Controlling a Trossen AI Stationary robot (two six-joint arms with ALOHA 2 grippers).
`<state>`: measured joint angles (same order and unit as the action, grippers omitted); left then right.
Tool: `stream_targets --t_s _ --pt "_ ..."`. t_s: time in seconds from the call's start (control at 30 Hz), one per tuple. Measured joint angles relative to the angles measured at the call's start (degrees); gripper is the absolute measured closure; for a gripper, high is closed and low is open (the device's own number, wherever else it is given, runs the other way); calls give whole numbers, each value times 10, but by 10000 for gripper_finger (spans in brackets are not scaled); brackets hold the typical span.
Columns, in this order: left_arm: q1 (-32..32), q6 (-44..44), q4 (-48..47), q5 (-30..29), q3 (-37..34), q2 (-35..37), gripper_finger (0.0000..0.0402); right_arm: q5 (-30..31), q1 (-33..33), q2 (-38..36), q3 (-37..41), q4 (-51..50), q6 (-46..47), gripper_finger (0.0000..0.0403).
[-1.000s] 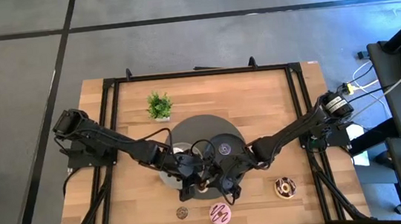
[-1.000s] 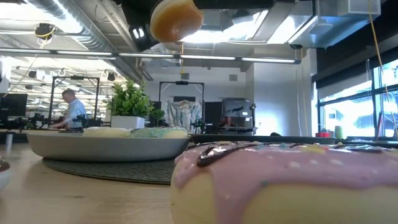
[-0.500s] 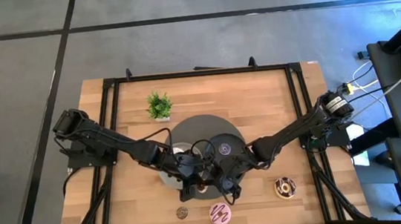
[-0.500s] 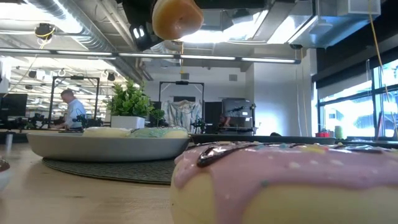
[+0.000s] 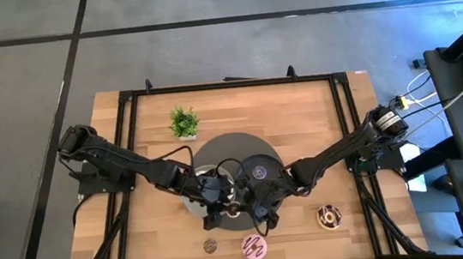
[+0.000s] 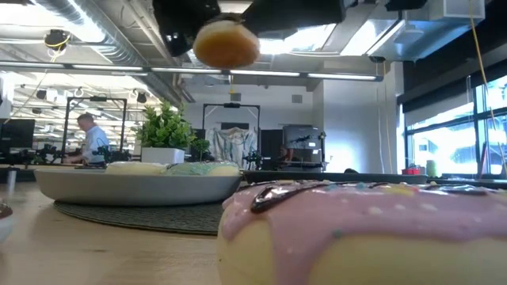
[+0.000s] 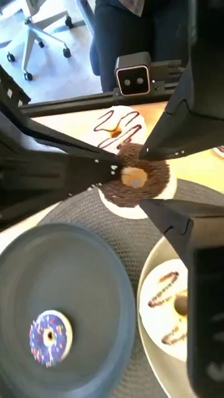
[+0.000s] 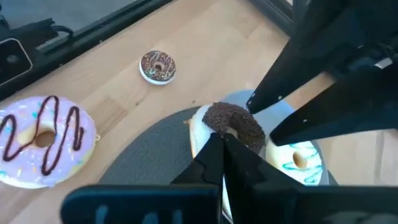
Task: Pick & Place donuts
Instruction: Put the small black donut on the black plate
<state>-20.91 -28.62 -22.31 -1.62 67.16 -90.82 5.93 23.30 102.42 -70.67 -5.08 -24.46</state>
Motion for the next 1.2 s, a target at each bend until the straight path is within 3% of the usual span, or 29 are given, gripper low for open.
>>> stream_targets --t_s 0.2,0.43,0.8,1.2 --pt "0 0 -16 -18 0 28 277 55 21 -15 0 -65 46 399" --pt "-16 -7 -23 -85 -2 37 274 181 41 -29 35 -182 185 399" --pt "-35 -17 -22 -92 -2 37 275 214 32 -41 154 -180 325 400" --pt "-35 -21 -19 -93 -2 37 276 229 32 -59 195 -170 349 396"
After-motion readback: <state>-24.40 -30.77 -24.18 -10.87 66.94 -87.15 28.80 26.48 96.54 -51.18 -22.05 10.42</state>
